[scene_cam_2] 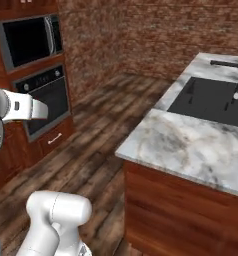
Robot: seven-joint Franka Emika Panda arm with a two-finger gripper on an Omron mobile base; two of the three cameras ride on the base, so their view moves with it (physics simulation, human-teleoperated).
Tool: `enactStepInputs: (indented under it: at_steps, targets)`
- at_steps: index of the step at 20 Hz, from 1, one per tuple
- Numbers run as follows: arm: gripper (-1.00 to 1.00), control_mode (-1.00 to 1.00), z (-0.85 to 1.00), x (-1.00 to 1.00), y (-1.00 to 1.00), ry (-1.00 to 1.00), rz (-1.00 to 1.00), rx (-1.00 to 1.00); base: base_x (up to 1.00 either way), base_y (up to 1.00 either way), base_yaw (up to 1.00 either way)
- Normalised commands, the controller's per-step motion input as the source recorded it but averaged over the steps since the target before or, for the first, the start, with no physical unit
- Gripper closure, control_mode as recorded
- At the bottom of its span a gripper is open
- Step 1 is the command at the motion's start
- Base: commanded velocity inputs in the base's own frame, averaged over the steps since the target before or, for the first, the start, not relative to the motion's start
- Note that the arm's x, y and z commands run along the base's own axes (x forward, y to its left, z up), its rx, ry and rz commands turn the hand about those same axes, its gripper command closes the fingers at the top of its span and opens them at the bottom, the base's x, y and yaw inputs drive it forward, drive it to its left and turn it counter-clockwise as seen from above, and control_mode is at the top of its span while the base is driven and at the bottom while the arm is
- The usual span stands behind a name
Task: Pick up the pear and mango from the fridge and place one fruit on each plate on the dining counter.
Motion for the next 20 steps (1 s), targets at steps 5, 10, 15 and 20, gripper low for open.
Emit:
enactStepInputs:
  at_steps: [5, 10, 15, 20]
  targets:
    - [1.00, 1.00, 0.00, 0.00, 0.00, 0.00, 0.00, 0.00, -0.29, -0.46, -0.73]
    - [1.00, 1.00, 0.00, 0.00, 0.00, 0.00, 0.00, 0.00, -0.24, -1.00, -0.23]
    - [1.00, 1.00, 0.00, 0.00, 0.00, 0.00, 0.00, 0.00, -0.06, -1.00, -0.02]
    - [1.00, 1.00, 0.00, 0.00, 0.00, 0.00, 0.00, 0.00, -0.09, -1.00, 0.00]
